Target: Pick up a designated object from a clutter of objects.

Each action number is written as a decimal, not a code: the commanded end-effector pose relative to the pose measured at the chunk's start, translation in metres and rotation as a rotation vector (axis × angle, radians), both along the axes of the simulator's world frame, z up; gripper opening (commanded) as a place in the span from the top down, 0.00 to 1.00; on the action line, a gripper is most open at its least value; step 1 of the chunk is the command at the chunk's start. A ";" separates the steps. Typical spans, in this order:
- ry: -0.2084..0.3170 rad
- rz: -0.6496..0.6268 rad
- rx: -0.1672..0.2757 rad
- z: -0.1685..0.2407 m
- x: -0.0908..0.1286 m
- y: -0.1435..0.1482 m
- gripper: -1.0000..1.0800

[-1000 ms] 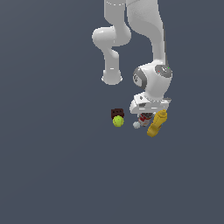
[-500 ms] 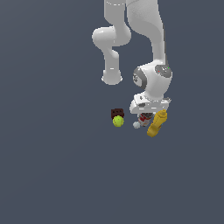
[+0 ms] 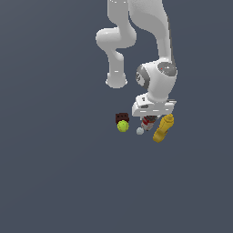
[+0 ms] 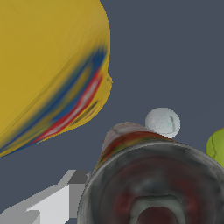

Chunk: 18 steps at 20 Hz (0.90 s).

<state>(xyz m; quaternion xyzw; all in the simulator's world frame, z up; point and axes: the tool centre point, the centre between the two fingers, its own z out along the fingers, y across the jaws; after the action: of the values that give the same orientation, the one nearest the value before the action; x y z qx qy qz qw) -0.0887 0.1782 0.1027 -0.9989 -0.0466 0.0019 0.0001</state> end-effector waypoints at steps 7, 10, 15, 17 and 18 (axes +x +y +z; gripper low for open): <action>-0.003 0.000 0.004 0.058 0.022 -0.045 1.00; -0.003 0.000 0.005 0.085 0.031 -0.067 1.00; -0.003 0.000 0.006 0.132 0.048 -0.104 1.00; -0.003 0.000 0.006 0.150 0.055 -0.119 1.00; -0.003 0.000 0.006 0.160 0.059 -0.127 1.00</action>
<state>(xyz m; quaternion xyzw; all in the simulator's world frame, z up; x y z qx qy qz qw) -0.0353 0.0629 0.2463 -0.9989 -0.0463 0.0017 0.0028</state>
